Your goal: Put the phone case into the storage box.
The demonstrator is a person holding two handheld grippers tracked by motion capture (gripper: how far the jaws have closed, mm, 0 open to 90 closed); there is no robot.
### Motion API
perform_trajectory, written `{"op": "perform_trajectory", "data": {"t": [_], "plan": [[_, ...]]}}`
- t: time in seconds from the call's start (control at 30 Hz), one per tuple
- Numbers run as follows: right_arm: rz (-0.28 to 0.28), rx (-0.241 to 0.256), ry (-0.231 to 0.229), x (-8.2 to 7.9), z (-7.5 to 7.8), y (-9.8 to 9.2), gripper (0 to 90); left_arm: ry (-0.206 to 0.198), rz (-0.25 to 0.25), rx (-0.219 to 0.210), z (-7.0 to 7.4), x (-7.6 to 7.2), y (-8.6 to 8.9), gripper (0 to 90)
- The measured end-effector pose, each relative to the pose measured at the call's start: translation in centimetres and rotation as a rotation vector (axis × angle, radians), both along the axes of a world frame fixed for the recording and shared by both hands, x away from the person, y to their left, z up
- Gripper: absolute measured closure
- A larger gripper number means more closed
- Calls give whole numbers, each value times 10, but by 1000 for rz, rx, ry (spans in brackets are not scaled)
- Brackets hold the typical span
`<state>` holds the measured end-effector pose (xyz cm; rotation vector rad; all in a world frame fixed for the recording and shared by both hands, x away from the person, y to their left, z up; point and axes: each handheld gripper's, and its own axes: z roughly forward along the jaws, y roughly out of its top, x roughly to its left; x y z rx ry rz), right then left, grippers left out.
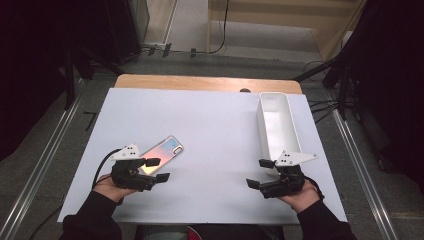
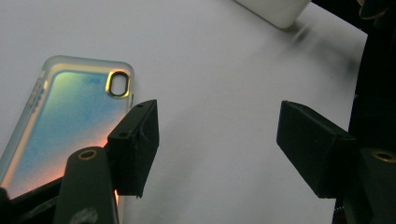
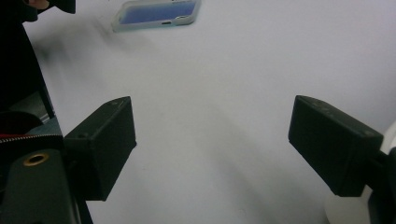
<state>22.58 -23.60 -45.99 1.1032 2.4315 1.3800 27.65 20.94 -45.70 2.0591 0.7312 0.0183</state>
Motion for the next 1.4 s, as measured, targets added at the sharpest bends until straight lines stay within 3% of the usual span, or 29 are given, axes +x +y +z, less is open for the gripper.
{"op": "perform_trajectory", "data": {"t": [0.2,0.3,0.4,1.4], "plan": [[2,9,6,0,0,1,136,5,1,2,0,0,0,293],[-7,39,16,0,0,1,137,10,5,2,0,1,1,293],[-14,34,-4,0,1,0,136,9,5,2,0,2,2,293],[3,28,-5,1,1,2,136,29,11,25,-1,3,8,293]]}}
